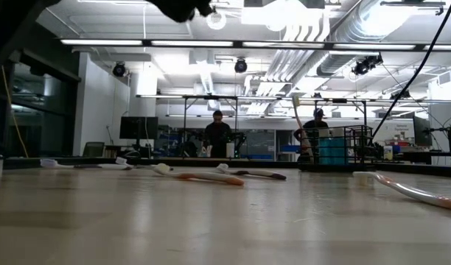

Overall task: Pick & Place toothbrushing station
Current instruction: Put the left orange toothbrush into the left of the black mesh organizer

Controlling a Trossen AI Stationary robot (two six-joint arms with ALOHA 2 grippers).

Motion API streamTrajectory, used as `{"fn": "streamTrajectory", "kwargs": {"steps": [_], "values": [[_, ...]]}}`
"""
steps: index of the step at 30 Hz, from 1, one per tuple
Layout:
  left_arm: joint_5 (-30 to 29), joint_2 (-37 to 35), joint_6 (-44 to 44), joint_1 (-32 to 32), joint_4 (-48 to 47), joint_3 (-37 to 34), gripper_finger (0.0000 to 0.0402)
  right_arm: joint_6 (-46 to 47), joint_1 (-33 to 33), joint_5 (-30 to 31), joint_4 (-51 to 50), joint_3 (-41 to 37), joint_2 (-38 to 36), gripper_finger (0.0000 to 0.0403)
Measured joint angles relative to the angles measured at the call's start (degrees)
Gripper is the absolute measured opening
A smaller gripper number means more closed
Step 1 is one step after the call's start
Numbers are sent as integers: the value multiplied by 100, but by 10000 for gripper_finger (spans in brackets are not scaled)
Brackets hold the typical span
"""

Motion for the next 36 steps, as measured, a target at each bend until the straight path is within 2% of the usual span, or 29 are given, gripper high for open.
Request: {"fn": "streamTrajectory", "kwargs": {"steps": [4,13,21,25,28,31,34,36], "values": [[393,-267,-433,-193,-76,-3,119,2,-45,-85,0,0,0,87],[559,-675,-521,-551,-1309,-27,119,16,-128,-274,0,1,0,87],[627,-742,-297,-1138,-2527,-71,106,17,-128,-283,-36,0,0,87],[725,-748,11,-1446,-3296,-76,100,21,-126,-470,-50,2,-2,87],[714,-748,427,-1691,-4138,-76,99,21,-126,-560,-50,0,0,87],[422,-750,1102,-1934,-5395,-76,99,21,-126,-571,-86,0,0,87],[-271,-750,2210,-2133,-7110,-76,99,23,-126,-576,-144,0,0,87],[-1034,-751,3173,-2235,-8437,-76,99,21,-126,-591,-173,0,0,87]]}}
